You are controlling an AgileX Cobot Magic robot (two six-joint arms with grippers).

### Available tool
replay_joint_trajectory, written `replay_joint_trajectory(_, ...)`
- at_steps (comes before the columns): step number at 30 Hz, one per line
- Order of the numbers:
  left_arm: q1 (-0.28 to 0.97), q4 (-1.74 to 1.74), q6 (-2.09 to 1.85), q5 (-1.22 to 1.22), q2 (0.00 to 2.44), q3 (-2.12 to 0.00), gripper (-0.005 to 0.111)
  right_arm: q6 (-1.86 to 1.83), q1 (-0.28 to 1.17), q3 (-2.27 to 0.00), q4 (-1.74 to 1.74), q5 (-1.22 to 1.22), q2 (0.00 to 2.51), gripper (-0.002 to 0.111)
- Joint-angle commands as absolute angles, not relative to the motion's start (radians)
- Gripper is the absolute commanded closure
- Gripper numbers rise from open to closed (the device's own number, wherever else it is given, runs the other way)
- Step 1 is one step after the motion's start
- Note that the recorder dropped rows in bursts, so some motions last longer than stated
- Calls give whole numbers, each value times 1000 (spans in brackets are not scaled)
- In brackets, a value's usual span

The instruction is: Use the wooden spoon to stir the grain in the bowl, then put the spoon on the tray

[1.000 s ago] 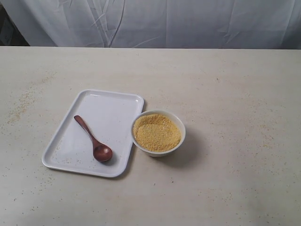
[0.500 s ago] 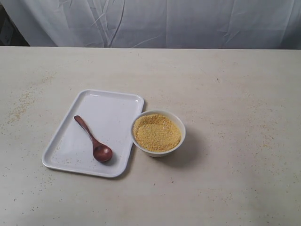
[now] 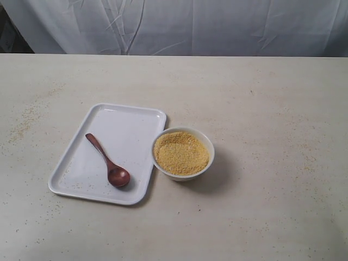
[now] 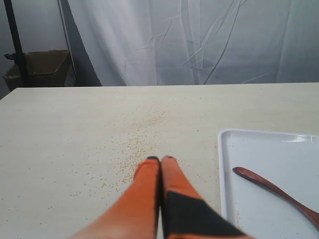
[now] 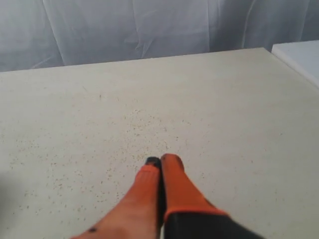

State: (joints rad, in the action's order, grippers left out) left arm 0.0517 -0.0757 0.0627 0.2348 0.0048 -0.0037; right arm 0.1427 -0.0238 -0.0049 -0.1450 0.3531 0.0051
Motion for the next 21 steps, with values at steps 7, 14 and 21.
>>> replay_joint_trajectory(7, 51, -79, 66, 231, 0, 0, 107, 113, -29, 0, -179, 296, 0, 109)
replay_joint_trajectory(14, 51, -79, 66, 231, 0, 0, 107, 37, -29, 0, -171, 296, 0, 109)
replay_joint_trajectory(21, 51, -79, 66, 231, 0, 0, 107, 37, -29, 0, -77, 299, 0, 109)
